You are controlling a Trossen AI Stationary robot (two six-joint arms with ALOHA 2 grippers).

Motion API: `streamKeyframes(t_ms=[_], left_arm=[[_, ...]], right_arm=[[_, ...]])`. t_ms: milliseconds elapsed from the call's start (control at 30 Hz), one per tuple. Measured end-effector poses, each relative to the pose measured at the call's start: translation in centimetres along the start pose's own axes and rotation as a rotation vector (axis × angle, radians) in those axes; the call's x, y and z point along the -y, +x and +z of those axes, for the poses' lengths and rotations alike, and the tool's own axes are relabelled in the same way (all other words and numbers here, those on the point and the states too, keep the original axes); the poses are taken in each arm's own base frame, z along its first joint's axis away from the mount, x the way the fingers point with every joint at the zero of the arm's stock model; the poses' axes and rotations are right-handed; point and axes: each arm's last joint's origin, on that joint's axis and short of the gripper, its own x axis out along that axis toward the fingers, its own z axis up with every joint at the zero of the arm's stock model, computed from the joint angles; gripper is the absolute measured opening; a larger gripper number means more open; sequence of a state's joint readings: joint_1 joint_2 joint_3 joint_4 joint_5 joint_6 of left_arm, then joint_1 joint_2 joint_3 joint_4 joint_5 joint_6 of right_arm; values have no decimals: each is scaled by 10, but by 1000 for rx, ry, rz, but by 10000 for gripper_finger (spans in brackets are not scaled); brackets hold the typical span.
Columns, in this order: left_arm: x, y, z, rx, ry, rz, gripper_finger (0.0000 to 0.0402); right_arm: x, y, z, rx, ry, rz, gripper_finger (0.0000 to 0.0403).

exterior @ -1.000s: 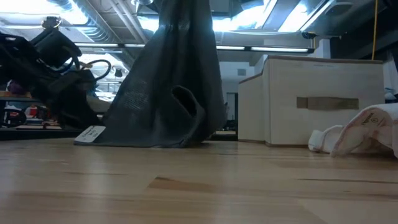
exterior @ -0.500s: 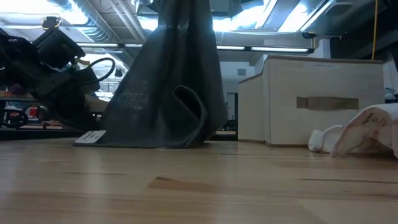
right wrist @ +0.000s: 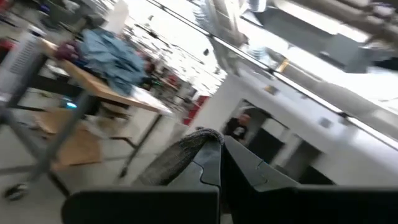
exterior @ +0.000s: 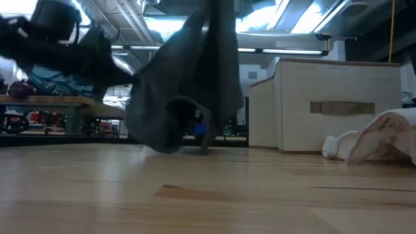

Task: Fold towel
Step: Fold the gray kitchen towel

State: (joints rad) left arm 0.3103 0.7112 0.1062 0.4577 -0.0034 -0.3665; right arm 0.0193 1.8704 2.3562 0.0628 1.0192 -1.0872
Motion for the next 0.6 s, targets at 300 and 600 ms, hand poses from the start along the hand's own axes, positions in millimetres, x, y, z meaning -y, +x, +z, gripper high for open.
streamKeyframes(t_ms=[300,600], left_arm=[[5,-28,94,442,272,302,0],[1,-49,138,585,391,517,0]], right_arm=[[28,-6,1,-90,-16,-77,9],[44,-9,3,-73,22,-93,9]])
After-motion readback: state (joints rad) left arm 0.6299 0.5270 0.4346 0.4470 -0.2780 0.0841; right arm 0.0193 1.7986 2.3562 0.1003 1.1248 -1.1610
